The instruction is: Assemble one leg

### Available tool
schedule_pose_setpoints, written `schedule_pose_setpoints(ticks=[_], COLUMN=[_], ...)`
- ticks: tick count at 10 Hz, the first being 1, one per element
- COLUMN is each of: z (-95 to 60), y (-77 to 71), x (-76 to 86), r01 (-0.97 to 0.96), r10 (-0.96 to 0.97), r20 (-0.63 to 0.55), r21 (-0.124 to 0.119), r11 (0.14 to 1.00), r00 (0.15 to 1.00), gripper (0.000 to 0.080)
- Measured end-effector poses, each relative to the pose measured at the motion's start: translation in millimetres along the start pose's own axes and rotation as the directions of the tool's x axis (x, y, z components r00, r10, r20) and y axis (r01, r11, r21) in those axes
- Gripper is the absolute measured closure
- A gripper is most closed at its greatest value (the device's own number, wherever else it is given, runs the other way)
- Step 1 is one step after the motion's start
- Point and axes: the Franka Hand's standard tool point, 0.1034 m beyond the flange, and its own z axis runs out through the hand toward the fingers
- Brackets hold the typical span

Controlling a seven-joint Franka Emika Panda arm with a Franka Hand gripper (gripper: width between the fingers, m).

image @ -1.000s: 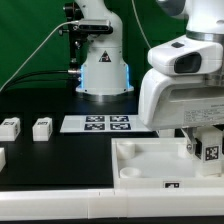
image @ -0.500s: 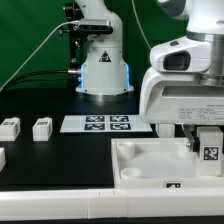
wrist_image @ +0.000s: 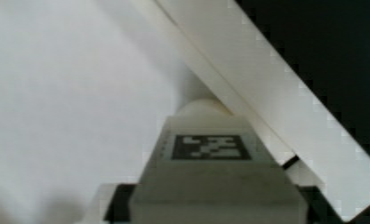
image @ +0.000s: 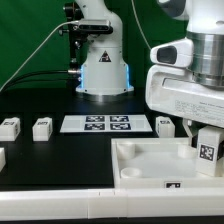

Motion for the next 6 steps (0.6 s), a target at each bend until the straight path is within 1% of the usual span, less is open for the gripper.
schedule_pose_setpoints(ticks=[2, 3, 4, 6], z=[-0.2, -0.4, -0.8, -1.4], y=[-0.4, -0.6, -1.0, -2.0], x=[-0.7, -1.0, -1.3, -2.2], r01=[-0.244, -0.299, -0.468, -0.665], r10=[0.244, 0.299, 0.468, 0.665], r20=[-0.004, -0.006, -0.003, -0.011], r21=[0.0, -0.001, 0.002, 0.008], r11=[0.97, 0.954, 0.884, 0.747], r00=[0.97, 0.954, 0.884, 0.746], gripper=[0.0508, 0.0508, 0.0508, 0.0508])
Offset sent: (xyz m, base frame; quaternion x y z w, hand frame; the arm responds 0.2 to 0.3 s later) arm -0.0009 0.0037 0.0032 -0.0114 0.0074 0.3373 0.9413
